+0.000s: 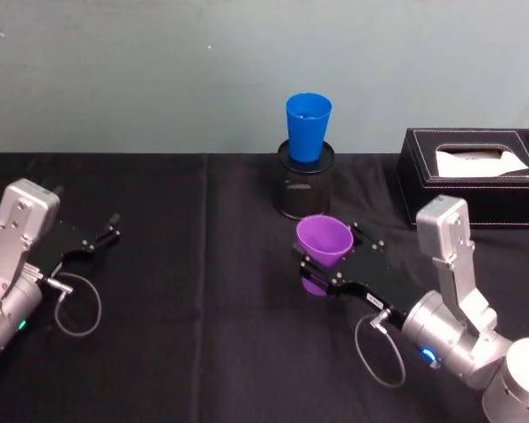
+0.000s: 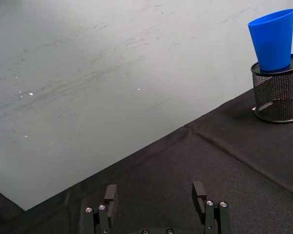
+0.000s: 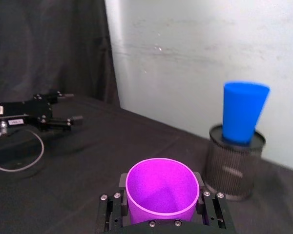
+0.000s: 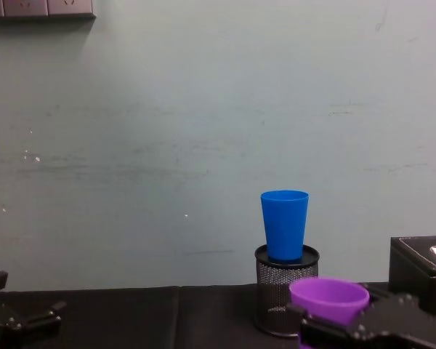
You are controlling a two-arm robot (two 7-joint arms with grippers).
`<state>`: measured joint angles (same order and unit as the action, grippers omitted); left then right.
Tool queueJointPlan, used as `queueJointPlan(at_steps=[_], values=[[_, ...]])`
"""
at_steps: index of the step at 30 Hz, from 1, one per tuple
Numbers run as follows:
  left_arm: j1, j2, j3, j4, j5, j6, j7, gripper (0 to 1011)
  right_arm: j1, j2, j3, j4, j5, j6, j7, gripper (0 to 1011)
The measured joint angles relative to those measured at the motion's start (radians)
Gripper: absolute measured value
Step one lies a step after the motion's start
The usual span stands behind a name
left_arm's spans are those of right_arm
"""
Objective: Pick up one cup with a gripper and tap it against the other cup.
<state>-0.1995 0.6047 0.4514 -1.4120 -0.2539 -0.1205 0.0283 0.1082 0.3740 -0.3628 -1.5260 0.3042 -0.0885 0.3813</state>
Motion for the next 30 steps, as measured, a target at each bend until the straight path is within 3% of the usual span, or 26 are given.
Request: queueJointPlan(at_steps=[5, 16, 30], values=[[0.000, 0.000, 0.000, 0.000, 0.000, 0.000, 0.000, 1000, -0.016, -0.017, 0.012, 0.037, 0.003, -0.023, -0.002, 751], [0.000, 0.000, 0.000, 0.000, 0.000, 0.000, 0.000, 1000, -0.002, -0.052, 0.017, 0.120, -0.056, -0.070, -0.017, 751], [0.000, 0.000, 0.000, 0.000, 0.000, 0.000, 0.000, 1000, 0.018, -0.083, 0.025, 0.182, -0.094, -0.145, -0.002, 751]])
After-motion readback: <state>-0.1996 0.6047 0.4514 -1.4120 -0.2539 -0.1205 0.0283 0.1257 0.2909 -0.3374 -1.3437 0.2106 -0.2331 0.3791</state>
